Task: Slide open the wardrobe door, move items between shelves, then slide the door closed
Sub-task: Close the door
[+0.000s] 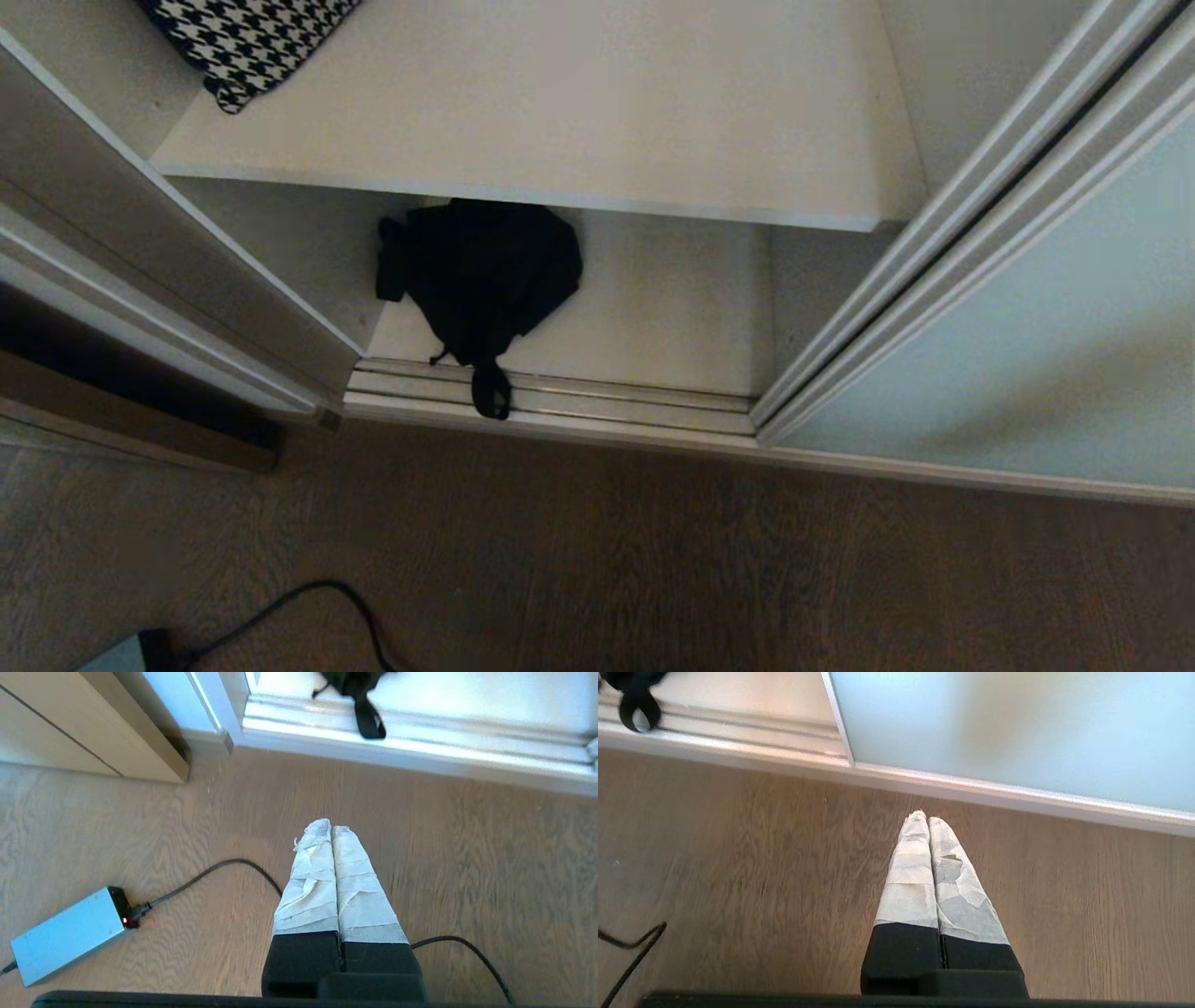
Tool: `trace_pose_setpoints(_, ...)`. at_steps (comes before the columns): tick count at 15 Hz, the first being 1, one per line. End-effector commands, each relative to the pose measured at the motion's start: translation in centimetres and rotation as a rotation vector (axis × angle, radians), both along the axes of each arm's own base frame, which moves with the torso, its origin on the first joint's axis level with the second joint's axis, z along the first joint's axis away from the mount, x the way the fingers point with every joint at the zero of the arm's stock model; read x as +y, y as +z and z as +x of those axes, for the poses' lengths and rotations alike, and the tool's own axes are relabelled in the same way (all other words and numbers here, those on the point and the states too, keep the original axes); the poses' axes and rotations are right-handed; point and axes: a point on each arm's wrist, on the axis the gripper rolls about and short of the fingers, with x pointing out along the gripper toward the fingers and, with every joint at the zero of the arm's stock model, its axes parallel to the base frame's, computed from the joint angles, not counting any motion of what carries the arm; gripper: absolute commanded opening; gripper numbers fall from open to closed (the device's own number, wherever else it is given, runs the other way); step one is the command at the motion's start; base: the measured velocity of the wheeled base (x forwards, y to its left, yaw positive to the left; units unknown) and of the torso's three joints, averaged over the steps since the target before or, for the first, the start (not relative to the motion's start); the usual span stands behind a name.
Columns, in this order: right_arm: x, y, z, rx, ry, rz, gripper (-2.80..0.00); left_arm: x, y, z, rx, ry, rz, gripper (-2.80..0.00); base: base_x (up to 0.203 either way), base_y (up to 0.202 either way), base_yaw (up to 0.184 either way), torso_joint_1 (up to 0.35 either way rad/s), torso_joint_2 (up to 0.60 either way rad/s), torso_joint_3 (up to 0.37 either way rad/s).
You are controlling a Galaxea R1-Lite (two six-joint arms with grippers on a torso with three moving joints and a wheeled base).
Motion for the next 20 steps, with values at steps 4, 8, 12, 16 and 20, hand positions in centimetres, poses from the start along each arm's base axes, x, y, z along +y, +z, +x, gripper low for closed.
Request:
trace_pose_setpoints(4, 0.0, -0.04, 0.0, -0.001, 0.0, 0.0, -2.8, 0.0, -0.01, 0.04, 0.003, 0.0, 0.0, -2.8, 0.0, 0.0, 0.0, -0.001, 0.0, 0.202)
trace_pose_setpoints(8, 0.0, -0.04, 0.0, -0.001, 0.0, 0.0, -2.8, 0.0, 0.02, 0.03, 0.003, 0.0, 0.006, -2.8, 0.0, 0.0, 0.0, 0.004, 0.0, 0.204)
trace_pose_setpoints(12, 0.0, -0.04, 0.0, -0.001, 0.0, 0.0, -2.8, 0.0, 0.02, 0.03, 0.003, 0.0, 0.004, -2.8, 0.0, 0.0, 0.0, 0.002, 0.01, 0.198)
trace_pose_setpoints(16, 0.0, -0.03, -0.01, -0.001, 0.0, 0.0, -2.8, 0.0, 0.01, 0.03, 0.005, 0.0, 0.004, -2.8, 0.0, 0.0, 0.0, 0.0, 0.0, 0.105)
trace_pose_setpoints(20, 0.0, -0.06, 0.0, 0.001, 0.0, 0.0, -2.8, 0.0, 0.01, 0.03, 0.005, 0.0, 0.007, -2.8, 0.0, 0.0, 0.0, 0.0, 0.0, 0.0)
